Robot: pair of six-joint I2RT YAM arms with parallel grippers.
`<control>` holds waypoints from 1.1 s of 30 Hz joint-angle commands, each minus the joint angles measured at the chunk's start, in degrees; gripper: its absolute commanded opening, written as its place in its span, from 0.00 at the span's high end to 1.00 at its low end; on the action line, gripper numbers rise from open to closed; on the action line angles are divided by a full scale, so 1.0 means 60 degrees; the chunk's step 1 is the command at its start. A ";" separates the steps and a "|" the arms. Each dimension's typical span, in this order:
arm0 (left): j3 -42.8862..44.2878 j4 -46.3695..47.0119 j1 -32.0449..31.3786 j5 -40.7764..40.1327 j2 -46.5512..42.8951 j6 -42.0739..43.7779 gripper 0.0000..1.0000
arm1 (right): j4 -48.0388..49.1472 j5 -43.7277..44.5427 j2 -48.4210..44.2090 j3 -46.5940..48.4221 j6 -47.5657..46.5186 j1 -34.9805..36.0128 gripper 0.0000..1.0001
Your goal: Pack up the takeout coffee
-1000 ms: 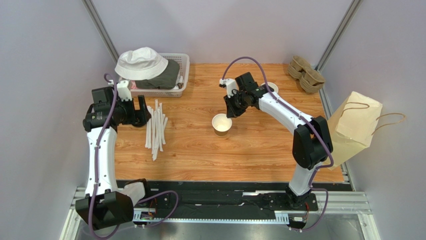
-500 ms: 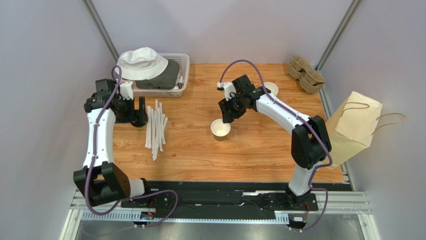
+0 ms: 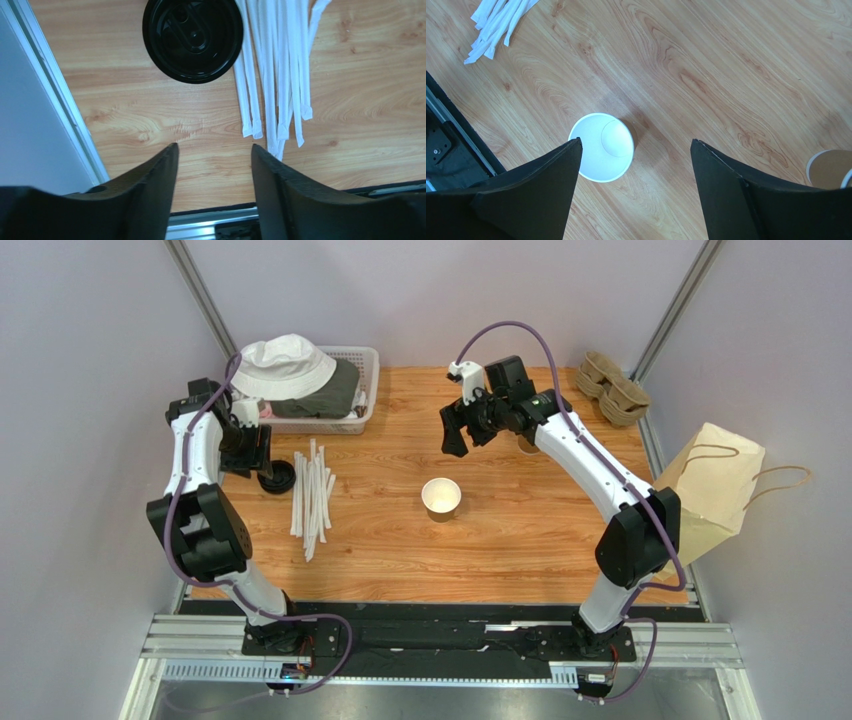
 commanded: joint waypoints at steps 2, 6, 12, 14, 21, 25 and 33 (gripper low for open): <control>0.0141 0.0530 0.0301 -0.0659 0.0557 -0.1429 0.47 | 0.0008 -0.0090 -0.0336 0.0286 0.0083 -0.0072 0.15; 0.0287 0.0823 0.0301 -0.1552 0.1026 -0.2222 0.51 | 0.0023 -0.0075 -0.0380 0.0228 0.0112 -0.0130 0.15; 0.0361 0.1321 0.0315 -0.2052 0.1452 -0.2999 0.51 | 0.0082 -0.0076 -0.0351 0.0199 0.0215 -0.0189 0.16; 0.0346 0.1512 0.0315 -0.1964 0.1584 -0.3014 0.51 | 0.0081 -0.0046 -0.0350 0.0213 0.0215 -0.0233 0.16; 0.0434 0.1951 0.0301 -0.1524 0.2125 -0.3644 0.49 | 0.0067 0.0071 -0.0292 0.0169 0.0200 -0.0379 0.16; 0.0434 0.2215 0.0315 -0.1525 0.2331 -0.3702 0.49 | 0.0067 0.0086 -0.0248 0.0198 0.0186 -0.0423 0.16; 0.0464 0.2596 0.0301 -0.1495 0.2697 -0.3776 0.53 | 0.0081 0.0129 -0.0219 0.0184 0.0186 -0.0424 0.16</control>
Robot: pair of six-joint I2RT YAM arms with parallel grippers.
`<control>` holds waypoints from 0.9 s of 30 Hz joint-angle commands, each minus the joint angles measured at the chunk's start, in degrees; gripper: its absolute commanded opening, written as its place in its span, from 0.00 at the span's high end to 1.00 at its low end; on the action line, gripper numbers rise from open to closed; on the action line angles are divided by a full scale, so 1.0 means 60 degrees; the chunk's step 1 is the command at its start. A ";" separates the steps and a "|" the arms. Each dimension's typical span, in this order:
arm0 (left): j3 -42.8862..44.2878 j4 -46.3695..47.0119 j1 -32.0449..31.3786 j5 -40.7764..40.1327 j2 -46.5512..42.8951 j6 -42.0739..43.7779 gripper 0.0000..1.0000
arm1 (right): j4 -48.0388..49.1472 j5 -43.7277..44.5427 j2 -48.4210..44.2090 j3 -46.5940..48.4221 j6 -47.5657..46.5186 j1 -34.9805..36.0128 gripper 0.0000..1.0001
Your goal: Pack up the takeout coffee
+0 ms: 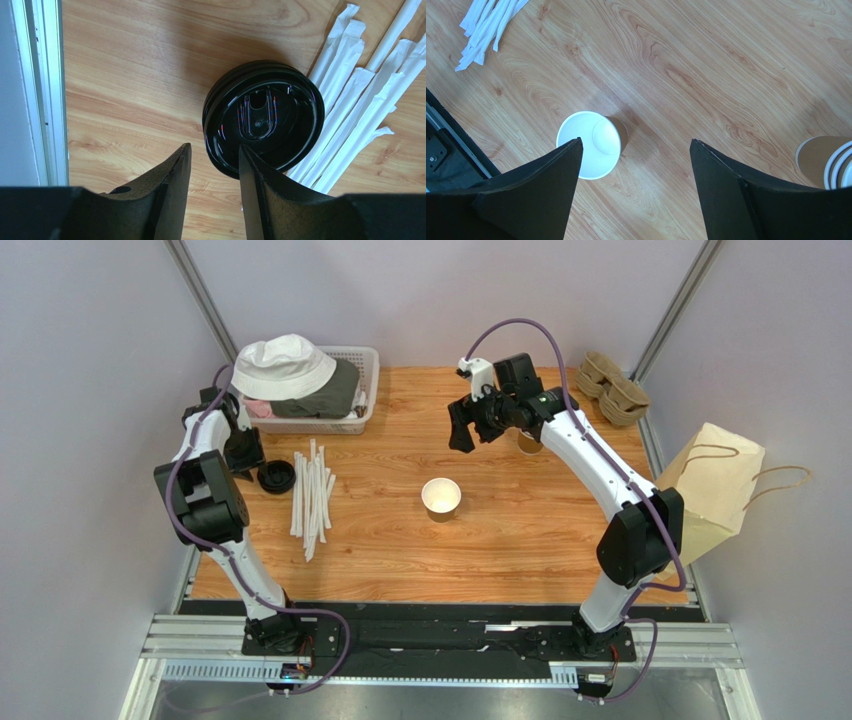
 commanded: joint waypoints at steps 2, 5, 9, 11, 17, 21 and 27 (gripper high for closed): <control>0.0405 0.0385 0.0042 -0.0002 0.0260 -0.0184 0.53 | 0.0107 0.0115 -0.0120 0.0198 0.0062 -0.0009 0.17; 0.0361 0.0473 0.0042 -0.0104 0.0261 -0.0184 0.57 | 0.0078 0.0159 -0.0091 0.0257 0.0032 -0.0023 0.17; 0.0420 0.0400 0.0028 -0.0090 0.0334 -0.0199 0.65 | 0.0092 0.0144 -0.0076 0.0243 0.0062 -0.0081 0.19; 0.0435 0.0356 0.0042 -0.0163 0.0334 -0.0199 0.69 | 0.0077 0.0130 -0.0062 0.0228 0.0047 -0.0096 0.19; 0.0596 0.0034 0.0028 -0.0294 0.0202 -0.0067 0.83 | -0.0010 0.0057 -0.0076 0.0287 0.0076 -0.0140 0.20; 0.0727 -0.0083 0.0027 -0.0369 0.0217 0.0006 0.93 | -0.0054 -0.0002 -0.0076 0.0272 0.0091 -0.0140 0.20; 0.1049 -0.0508 0.0042 -0.0061 -0.0046 -0.0023 1.00 | -0.0186 -0.0119 -0.0178 0.0374 -0.0040 -0.0140 0.21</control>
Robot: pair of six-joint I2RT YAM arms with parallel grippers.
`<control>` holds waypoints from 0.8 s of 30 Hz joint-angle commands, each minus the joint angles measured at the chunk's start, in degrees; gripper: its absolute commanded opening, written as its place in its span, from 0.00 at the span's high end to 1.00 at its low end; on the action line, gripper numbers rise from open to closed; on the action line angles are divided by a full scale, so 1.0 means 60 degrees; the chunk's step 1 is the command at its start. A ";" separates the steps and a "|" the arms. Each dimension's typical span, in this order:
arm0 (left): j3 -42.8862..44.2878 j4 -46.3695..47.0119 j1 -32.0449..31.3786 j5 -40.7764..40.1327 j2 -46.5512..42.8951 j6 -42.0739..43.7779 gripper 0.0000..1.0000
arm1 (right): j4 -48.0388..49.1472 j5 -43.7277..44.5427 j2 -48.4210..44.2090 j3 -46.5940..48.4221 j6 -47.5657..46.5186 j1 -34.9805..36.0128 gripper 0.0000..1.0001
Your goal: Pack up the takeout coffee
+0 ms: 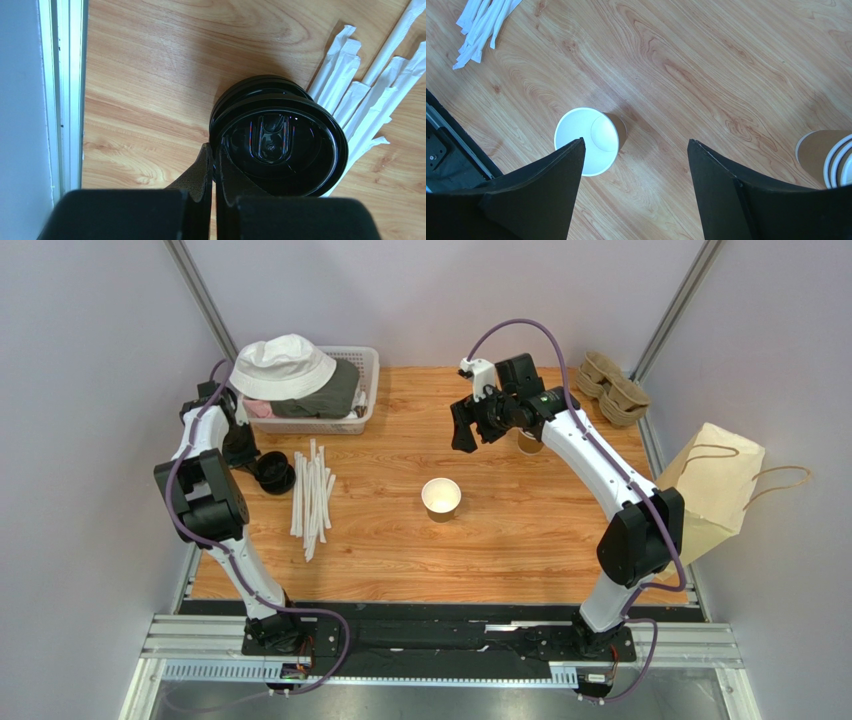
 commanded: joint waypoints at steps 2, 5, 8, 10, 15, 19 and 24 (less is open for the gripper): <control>0.0638 -0.0599 0.0028 0.0420 -0.0662 0.0028 1.00 | -0.0070 -0.0196 -0.0208 0.0462 -0.0154 -0.0045 0.21; 0.0785 -0.0936 0.0042 0.0728 -0.1335 0.0160 1.00 | -0.0114 -0.0401 -0.0281 0.0608 -0.0286 -0.0031 0.21; 0.0756 -0.1302 0.0042 0.1356 -0.2096 0.0365 1.00 | -0.0100 -0.0825 -0.0325 0.0740 -0.0374 -0.0046 0.21; 0.0625 -0.1435 -0.0001 0.1796 -0.2523 0.0496 1.00 | -0.0026 -0.1308 -0.0398 0.0843 -0.0433 -0.0031 0.20; 0.0449 -0.2254 -0.0674 0.2895 -0.3768 0.1023 1.00 | 0.1203 -0.2201 -0.1056 0.0522 -0.1278 0.0246 0.14; 0.0273 -0.3016 -0.1568 0.4461 -0.4370 0.1448 1.00 | 0.2082 -0.1955 -0.1759 -0.0135 -0.3512 0.1314 0.12; 0.0024 -0.3998 -0.3293 0.5869 -0.4941 0.2005 1.00 | 0.3459 -0.1135 -0.3121 -0.2054 -0.7326 0.3508 0.12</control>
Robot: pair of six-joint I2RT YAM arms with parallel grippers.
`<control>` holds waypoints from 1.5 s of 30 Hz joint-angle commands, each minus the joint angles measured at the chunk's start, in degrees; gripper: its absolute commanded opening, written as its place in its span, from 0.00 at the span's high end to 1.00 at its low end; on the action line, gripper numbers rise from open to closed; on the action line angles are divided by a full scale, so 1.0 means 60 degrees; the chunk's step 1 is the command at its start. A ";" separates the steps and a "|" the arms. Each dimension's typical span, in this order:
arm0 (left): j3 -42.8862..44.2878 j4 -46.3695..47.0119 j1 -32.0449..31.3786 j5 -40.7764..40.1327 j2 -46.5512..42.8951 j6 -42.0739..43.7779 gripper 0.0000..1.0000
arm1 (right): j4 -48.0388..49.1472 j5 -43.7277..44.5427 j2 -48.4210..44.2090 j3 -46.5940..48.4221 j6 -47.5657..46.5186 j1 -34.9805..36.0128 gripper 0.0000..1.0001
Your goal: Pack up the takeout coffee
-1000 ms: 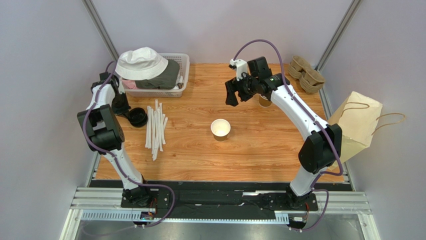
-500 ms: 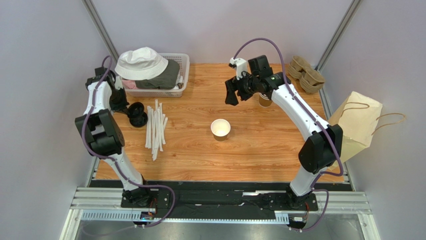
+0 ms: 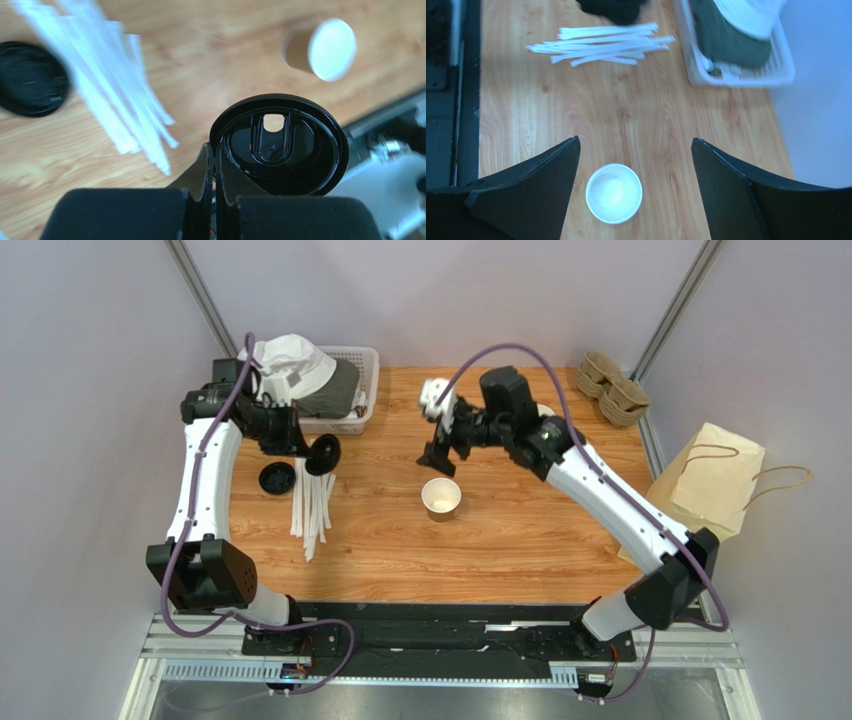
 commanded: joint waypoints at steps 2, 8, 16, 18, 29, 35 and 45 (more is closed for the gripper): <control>-0.0282 -0.1376 -0.1497 0.2296 -0.0596 0.0727 1.00 | 0.1225 0.0324 -0.1649 -0.1984 -0.5693 0.2061 0.12; -0.0839 -0.1553 -0.2920 0.3208 -0.0859 0.0961 1.00 | 0.1062 0.0631 -0.2148 -0.2926 -0.7449 0.3396 0.13; -0.1381 -0.1524 -0.3976 0.3149 -0.1007 0.1210 1.00 | 0.1061 0.0909 -0.2163 -0.2940 -0.7714 0.4040 0.14; -0.1367 -0.1495 -0.4079 0.3135 -0.0992 0.1211 1.00 | 0.1061 0.0983 -0.2149 -0.2970 -0.7728 0.4187 0.15; -0.1045 -0.1333 -0.4269 0.3544 -0.0582 0.0742 1.00 | 0.0681 0.1536 -0.1491 -0.2458 -0.7319 0.4876 0.56; -0.0854 -0.1758 -0.4269 0.3487 -0.0757 0.1195 0.99 | 0.0402 0.2900 -0.0860 -0.1813 -0.6808 0.4876 0.87; -0.1159 -0.0312 -0.1695 0.4962 -0.2586 0.1210 0.29 | -0.0167 0.3430 -0.0845 -0.0306 -0.3879 0.4423 0.97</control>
